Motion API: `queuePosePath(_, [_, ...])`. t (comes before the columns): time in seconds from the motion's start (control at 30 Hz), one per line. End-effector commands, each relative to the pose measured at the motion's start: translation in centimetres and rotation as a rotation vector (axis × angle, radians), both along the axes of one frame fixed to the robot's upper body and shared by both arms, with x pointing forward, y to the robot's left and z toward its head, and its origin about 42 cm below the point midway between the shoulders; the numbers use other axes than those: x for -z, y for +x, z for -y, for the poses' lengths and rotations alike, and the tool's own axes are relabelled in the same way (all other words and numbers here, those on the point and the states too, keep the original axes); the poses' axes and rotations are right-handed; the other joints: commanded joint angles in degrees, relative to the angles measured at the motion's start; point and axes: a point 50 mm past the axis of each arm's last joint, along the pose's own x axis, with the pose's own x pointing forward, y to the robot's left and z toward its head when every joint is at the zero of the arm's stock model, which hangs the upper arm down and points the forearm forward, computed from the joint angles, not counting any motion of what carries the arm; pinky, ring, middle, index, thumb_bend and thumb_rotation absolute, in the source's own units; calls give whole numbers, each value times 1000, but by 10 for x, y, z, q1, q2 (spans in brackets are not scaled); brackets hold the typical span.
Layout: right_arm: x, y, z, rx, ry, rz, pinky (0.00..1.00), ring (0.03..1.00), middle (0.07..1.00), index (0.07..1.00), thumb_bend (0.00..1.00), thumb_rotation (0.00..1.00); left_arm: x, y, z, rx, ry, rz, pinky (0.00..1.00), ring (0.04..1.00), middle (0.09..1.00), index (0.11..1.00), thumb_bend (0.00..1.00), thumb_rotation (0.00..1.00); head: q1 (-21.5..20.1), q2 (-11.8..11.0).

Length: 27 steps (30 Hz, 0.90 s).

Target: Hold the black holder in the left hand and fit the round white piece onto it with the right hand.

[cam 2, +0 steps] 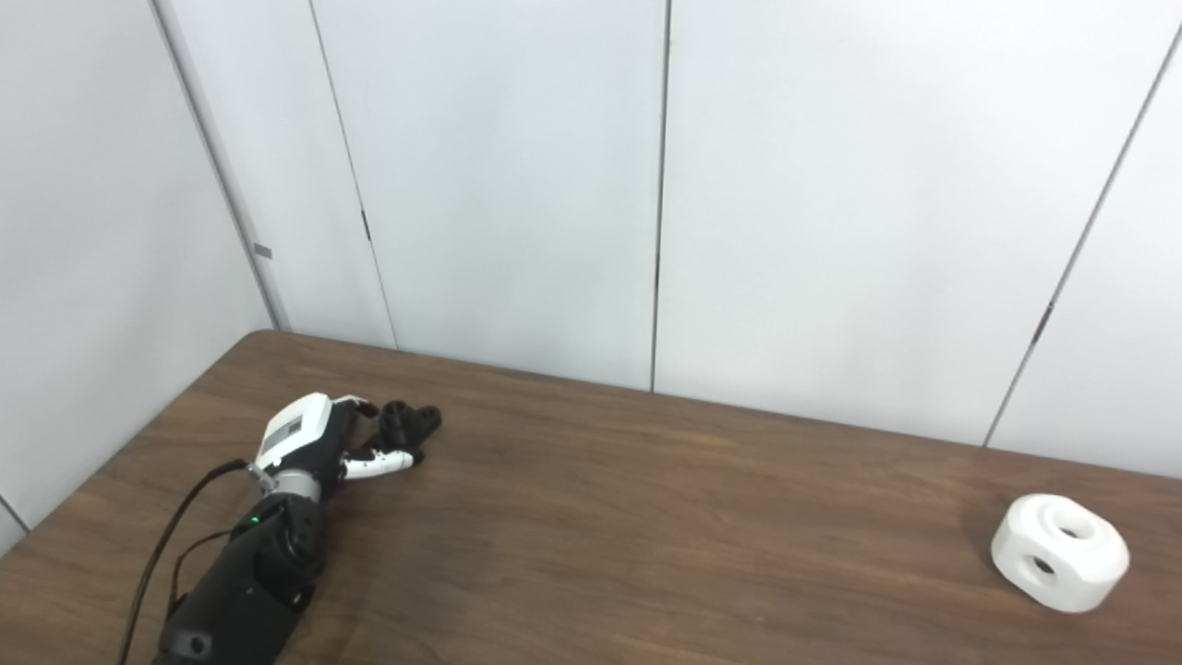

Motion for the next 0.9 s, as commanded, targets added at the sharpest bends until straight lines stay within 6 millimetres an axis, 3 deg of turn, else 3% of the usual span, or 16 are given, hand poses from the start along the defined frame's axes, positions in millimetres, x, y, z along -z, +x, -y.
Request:
queuePosePath(0.0, [-6,-2,1,-3,-18,14,1000,991,983,969,668,1000,-32,15,-7,5,37,83,971,927,875,747,845,427,0,0])
queuePosePath(0.87, [-8,-5,1,-3,-16,2,1000,997,983,968,651,1000,-30,13,-3,2,75,72,962,897,819,625,796,327,4,11])
